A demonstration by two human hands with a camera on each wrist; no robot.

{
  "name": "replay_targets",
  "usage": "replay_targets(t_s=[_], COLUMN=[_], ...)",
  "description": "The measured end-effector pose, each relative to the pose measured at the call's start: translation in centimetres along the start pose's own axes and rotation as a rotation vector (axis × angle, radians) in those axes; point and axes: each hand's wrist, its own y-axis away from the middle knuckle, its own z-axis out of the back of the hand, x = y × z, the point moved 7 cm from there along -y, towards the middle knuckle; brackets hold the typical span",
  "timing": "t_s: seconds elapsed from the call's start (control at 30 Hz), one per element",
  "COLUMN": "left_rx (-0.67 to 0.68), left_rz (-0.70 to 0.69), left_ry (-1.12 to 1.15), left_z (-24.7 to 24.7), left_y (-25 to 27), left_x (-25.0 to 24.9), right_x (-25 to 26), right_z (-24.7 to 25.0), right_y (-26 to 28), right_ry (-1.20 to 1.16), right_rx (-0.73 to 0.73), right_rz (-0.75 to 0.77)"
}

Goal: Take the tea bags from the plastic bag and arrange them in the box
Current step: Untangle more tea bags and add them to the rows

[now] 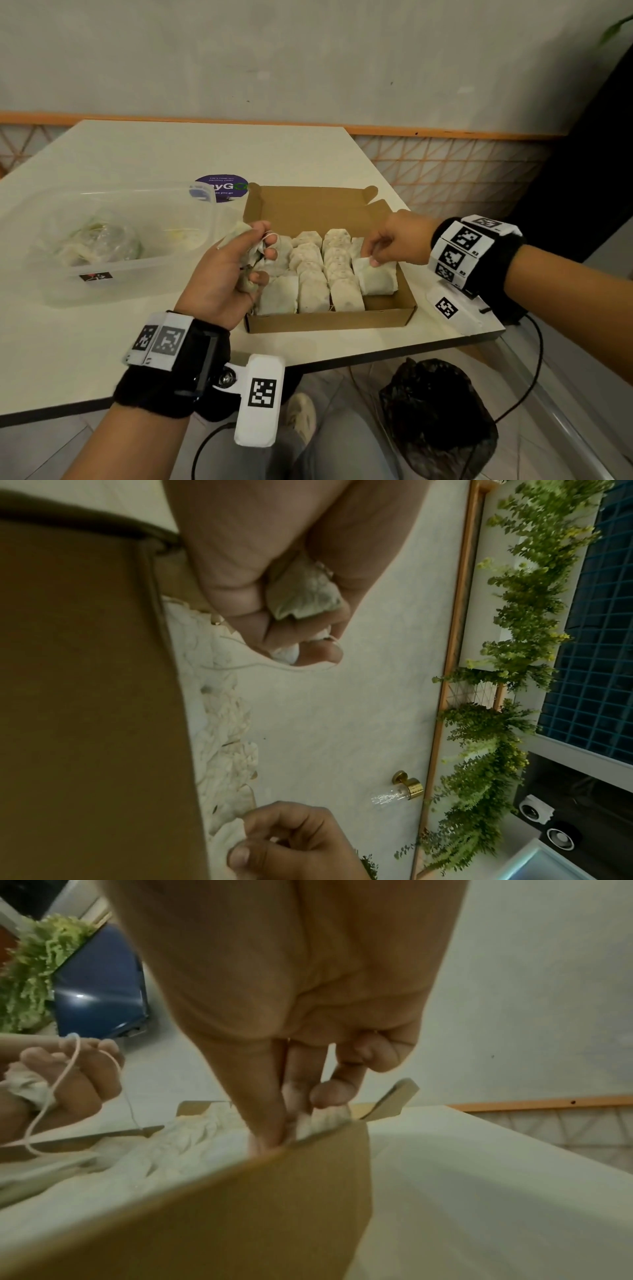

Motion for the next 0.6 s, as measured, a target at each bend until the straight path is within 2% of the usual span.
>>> replay_targets(t_s=[0.17, 0.33, 0.5, 0.6], left_rx=[0.0, 0.028, 0.031, 0.002], left_rz=[0.009, 0.023, 0.069, 0.104], left_ry=[0.0, 0.02, 0.069, 0.116], left_z=[0.1, -0.5, -1.0, -0.9], left_y=[-0.1, -0.7, -1.1, -1.1], left_x=[0.0, 0.4, 1.0, 1.1], right_x=[1.0, 1.4, 0.8, 0.9], right_z=[1.9, -2.4, -2.9, -2.3], right_y=[2.3, 4.8, 3.6, 3.4], right_ry=[0.129, 0.253, 0.333, 0.265], right_rx=[-0.221, -0.062, -0.146, -0.162], right_rz=[0.133, 0.237, 0.201, 0.189])
